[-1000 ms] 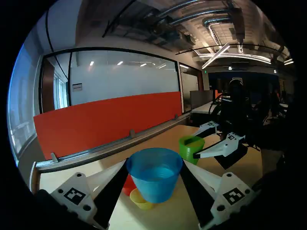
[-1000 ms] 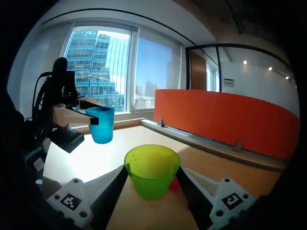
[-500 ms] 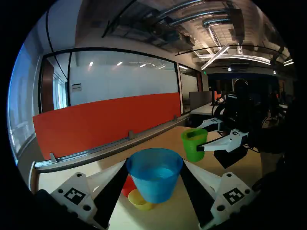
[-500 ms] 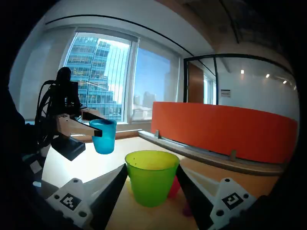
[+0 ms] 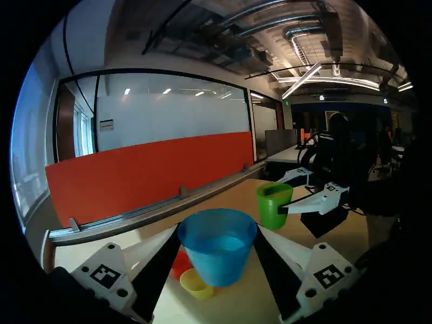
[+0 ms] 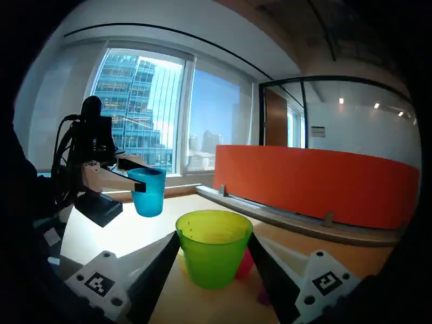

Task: Pour water

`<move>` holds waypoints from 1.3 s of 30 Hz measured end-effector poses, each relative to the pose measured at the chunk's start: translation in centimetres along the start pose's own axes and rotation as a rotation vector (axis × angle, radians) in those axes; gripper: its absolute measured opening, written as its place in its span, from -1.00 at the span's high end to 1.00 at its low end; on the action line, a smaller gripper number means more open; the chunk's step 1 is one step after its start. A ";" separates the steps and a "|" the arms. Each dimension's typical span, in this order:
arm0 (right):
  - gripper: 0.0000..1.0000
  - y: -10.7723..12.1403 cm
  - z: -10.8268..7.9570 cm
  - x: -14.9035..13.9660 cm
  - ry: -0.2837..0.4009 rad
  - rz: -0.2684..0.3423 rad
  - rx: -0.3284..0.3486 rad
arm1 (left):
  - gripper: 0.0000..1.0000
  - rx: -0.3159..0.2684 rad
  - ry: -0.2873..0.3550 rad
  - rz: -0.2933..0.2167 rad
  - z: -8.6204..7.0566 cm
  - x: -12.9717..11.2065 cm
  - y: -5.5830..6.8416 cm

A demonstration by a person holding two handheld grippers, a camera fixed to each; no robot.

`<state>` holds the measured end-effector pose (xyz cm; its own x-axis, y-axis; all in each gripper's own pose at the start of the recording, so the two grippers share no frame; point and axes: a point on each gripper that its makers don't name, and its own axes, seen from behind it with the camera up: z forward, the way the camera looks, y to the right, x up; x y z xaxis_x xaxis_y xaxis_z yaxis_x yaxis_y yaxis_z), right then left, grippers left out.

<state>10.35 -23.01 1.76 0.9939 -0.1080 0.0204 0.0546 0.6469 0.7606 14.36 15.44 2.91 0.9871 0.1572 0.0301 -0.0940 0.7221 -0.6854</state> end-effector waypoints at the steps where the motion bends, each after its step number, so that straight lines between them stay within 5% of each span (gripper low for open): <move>1: -0.82 0.0 0.0 0.0 0.000 0.000 0.001 | -0.78 -0.001 0.001 0.000 0.0 0.1 0.0; 20: -0.81 -2.0 0.4 -0.1 0.001 -0.007 0.064 | -0.78 0.009 0.033 0.073 0.2 2.8 -0.1; 39: -0.80 -5.1 0.8 -0.3 0.004 -0.001 0.150 | -0.77 0.061 0.050 0.287 0.7 5.9 0.1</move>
<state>9.75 -26.86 -1.64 0.9943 -0.1051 0.0174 0.0408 0.5266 0.8491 20.05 16.91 3.54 0.9239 0.3285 -0.1961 -0.3767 0.6920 -0.6158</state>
